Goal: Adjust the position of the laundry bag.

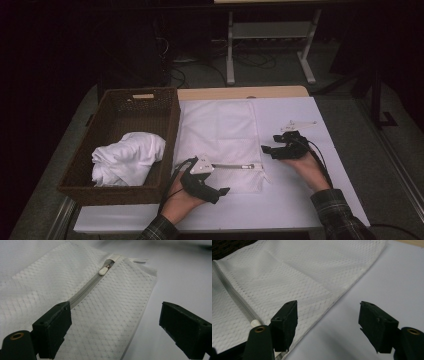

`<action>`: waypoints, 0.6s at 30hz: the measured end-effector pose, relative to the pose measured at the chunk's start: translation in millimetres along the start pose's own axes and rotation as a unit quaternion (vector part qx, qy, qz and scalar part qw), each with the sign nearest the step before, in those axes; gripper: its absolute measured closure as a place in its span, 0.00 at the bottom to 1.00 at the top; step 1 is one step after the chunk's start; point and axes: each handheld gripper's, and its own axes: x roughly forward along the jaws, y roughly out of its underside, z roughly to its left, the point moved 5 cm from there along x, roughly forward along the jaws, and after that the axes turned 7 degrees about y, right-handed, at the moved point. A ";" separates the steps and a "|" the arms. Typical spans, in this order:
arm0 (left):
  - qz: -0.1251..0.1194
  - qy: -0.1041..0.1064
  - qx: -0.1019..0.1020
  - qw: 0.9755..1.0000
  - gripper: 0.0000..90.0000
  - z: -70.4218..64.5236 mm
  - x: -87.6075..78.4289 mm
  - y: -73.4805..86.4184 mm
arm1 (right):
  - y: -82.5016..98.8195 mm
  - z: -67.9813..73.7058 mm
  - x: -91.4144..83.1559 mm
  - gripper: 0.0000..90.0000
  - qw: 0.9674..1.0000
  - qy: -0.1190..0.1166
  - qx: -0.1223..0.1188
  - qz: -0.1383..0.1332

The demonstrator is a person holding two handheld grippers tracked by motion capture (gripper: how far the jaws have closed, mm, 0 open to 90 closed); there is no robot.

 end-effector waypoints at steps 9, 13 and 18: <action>-0.002 0.002 -0.001 1.000 0.11 -2.0 -0.7 0.0 | -9.8 -0.1 22.3 0.50 1.000 0.006 0.007 -0.002; -0.004 0.001 -0.003 1.000 0.11 -1.7 -1.3 -0.2 | -14.3 -0.5 28.5 0.55 1.000 0.004 0.012 0.000; -0.002 -0.001 -0.002 1.000 0.11 -2.7 -1.7 0.5 | -21.4 -1.7 38.4 0.64 1.000 0.014 0.003 0.002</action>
